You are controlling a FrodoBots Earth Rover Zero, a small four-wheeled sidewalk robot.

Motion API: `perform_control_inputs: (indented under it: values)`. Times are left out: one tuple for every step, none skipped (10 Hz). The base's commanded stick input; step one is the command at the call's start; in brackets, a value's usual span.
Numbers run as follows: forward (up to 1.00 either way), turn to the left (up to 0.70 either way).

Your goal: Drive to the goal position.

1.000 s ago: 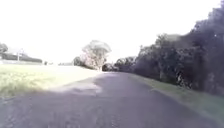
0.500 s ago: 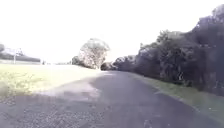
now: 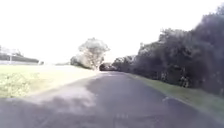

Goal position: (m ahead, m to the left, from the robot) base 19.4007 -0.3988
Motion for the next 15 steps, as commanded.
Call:
perform_control_inputs:
  values:
    - [1.0, 0.0]
    - [1.0, 0.0]
    - [1.0, 0.0]
    - [1.0, 0.0]
    - [1.0, 0.0]
    - [1.0, 0.0]
    - [1.0, 0.0]
    - [1.0, 0.0]
    - [1.0, 0.0]
    - [1.0, 0.0]
    - [1.0, 0.0]
    - [1.0, 0.0]
    - [1.0, 0.0]
    - [1.0, 0.0]
    - [1.0, 0.0]
